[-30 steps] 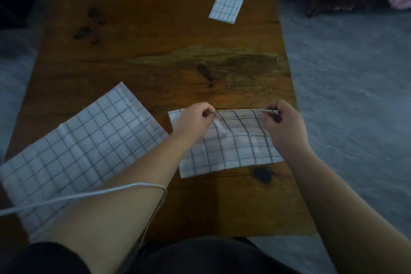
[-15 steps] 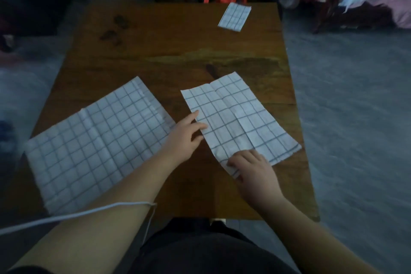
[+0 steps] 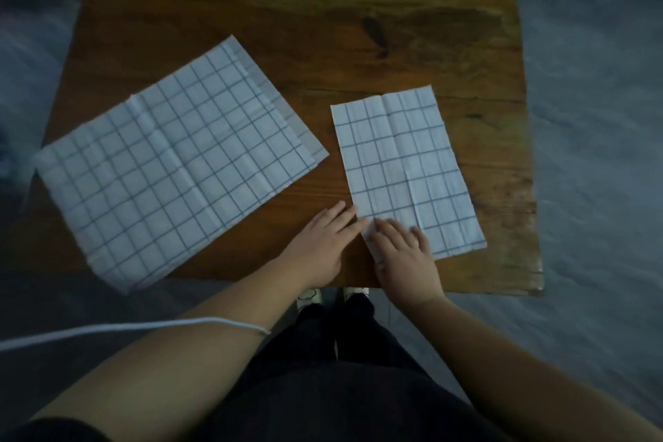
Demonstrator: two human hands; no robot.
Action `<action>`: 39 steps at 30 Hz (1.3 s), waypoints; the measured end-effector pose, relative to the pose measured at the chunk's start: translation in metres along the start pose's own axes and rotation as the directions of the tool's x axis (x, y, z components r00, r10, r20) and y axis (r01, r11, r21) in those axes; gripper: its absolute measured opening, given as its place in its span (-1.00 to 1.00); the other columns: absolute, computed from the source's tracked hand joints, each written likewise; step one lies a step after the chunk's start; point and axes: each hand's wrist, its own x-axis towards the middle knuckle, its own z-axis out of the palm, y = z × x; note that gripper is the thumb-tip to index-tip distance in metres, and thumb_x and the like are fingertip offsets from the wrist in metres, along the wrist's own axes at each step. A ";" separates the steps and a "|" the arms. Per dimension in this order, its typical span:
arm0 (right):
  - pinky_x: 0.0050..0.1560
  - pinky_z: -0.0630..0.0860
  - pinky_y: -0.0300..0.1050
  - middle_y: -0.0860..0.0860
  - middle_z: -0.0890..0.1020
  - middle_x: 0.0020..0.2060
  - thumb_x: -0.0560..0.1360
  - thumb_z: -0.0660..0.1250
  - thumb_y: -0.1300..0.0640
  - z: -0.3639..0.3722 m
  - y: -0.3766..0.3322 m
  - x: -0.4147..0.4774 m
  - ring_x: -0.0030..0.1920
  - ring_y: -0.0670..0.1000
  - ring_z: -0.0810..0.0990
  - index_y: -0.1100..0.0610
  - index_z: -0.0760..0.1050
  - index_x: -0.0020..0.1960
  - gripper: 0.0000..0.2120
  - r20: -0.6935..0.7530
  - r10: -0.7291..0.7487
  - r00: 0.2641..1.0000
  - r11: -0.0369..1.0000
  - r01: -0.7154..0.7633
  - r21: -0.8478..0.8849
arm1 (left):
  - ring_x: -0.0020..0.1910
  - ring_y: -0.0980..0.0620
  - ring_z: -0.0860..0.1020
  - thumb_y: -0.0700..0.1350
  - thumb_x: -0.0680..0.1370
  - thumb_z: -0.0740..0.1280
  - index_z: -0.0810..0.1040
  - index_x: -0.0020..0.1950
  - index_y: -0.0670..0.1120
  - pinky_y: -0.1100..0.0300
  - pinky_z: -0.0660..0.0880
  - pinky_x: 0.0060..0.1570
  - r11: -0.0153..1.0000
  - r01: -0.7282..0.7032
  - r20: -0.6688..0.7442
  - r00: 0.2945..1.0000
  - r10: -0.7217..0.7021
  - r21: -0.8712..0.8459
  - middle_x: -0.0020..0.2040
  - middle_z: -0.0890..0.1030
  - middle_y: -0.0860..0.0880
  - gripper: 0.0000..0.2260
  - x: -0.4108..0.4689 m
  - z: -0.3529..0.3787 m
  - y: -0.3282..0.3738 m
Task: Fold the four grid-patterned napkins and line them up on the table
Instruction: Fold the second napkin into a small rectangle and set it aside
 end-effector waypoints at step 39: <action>-0.09 0.52 -0.11 -0.07 0.60 0.07 0.62 0.36 0.05 -0.123 0.066 0.162 0.14 0.07 0.60 0.05 0.47 0.32 -0.70 0.187 0.521 0.833 0.570 -0.502 0.650 | 0.10 0.12 0.50 0.03 0.67 0.27 0.44 0.37 0.01 0.15 0.45 0.00 0.570 0.437 -0.060 0.756 -0.652 -0.696 0.23 0.56 0.07 -0.71 0.076 -0.132 -0.049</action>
